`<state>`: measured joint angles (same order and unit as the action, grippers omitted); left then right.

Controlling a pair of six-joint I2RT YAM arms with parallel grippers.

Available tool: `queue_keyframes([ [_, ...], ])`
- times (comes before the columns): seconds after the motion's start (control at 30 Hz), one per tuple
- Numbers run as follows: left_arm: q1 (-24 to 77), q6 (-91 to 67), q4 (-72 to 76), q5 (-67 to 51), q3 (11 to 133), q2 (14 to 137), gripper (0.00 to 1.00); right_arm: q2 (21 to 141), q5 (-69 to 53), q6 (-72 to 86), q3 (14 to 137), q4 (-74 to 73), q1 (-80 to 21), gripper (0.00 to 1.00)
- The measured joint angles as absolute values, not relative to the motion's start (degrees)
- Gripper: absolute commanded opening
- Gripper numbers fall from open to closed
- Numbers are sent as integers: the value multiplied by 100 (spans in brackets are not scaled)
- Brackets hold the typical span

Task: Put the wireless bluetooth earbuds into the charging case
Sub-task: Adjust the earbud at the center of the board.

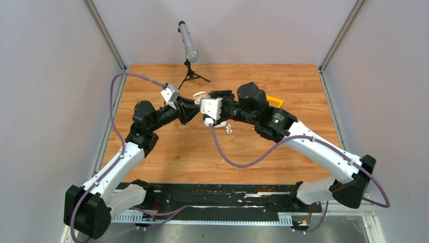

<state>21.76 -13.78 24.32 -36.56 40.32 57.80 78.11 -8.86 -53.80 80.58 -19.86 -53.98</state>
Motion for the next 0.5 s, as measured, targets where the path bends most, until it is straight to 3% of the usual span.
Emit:
queue_keyframes([
  [0.27,2161,-1334,2423,-3686,4029,5778,0,7227,-1264,-3444,8346,-2961,-3791,54],
  [0.5,2156,-1194,2167,-3793,4032,5677,0,8060,-1750,-1872,7867,-3933,-2165,40],
])
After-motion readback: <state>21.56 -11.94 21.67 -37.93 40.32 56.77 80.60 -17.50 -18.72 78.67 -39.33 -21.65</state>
